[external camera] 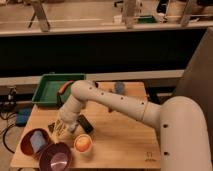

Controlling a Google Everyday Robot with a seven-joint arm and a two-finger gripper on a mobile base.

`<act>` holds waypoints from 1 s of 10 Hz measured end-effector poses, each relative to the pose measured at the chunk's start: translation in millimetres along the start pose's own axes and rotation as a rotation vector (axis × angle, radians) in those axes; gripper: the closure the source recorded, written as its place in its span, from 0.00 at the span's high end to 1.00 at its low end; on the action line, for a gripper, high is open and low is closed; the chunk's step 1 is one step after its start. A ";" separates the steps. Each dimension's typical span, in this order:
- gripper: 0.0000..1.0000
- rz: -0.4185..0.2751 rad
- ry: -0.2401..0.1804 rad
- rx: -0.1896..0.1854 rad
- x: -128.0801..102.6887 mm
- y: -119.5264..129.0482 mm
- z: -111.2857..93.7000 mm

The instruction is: Place banana in purple bowl

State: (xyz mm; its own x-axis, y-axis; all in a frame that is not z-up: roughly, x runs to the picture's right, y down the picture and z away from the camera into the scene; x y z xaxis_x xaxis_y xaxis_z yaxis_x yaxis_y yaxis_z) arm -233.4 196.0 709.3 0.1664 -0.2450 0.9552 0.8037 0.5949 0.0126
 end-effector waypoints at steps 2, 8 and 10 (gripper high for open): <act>0.24 -0.002 -0.001 0.003 -0.6 1.8 0.9; 0.24 -0.006 -0.003 0.011 -3.5 8.2 2.6; 0.30 -0.007 -0.002 0.013 -4.5 10.2 2.7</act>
State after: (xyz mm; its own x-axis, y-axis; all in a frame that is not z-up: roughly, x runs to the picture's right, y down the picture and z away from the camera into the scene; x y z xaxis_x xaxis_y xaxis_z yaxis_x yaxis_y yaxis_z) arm -227.5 205.2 705.9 0.1601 -0.2476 0.9556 0.7971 0.6034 0.0228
